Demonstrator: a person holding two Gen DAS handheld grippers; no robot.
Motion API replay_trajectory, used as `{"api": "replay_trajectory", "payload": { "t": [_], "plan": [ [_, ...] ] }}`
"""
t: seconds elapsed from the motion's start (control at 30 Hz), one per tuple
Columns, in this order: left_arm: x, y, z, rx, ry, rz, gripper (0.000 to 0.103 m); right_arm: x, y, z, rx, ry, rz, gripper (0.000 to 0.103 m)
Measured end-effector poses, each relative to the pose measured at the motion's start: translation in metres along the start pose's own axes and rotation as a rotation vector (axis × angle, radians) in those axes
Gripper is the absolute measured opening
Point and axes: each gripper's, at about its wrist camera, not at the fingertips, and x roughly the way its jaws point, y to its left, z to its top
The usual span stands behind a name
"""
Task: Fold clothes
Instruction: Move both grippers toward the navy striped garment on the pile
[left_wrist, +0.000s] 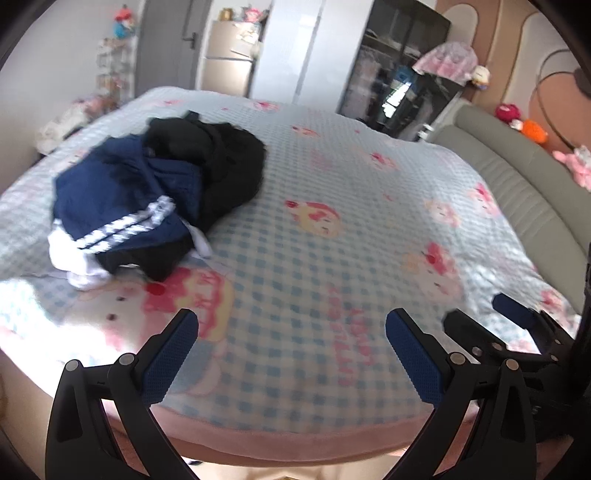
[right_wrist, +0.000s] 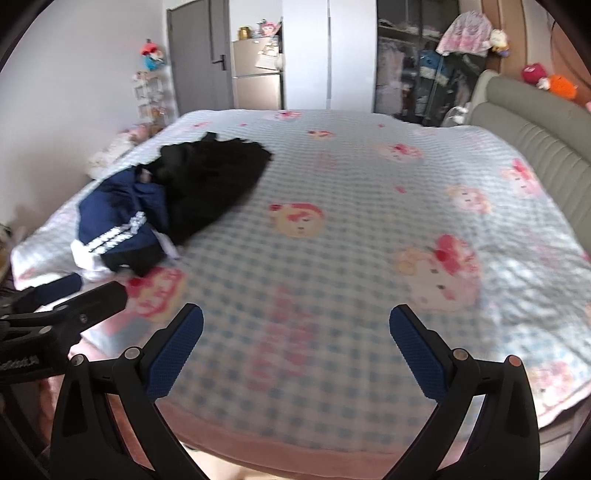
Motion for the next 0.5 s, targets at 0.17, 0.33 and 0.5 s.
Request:
{"api": "replay_trajectory", "payload": {
  "t": [0.17, 0.33, 0.5],
  "plan": [
    [-0.001, 0.020, 0.002, -0.009, -0.031, 0.057, 0.103, 0.012, 0.016, -0.001, -0.018, 0.036, 0.096, 0.100],
    [0.000, 0.044, 0.011, -0.017, -0.051, 0.123, 0.103, 0.031, 0.039, 0.015, -0.020, 0.050, 0.155, 0.079],
    [-0.002, 0.067, 0.022, -0.017, -0.063, 0.182, 0.096, 0.048, 0.073, 0.029, -0.091, 0.064, 0.181, 0.049]
  ]
}}
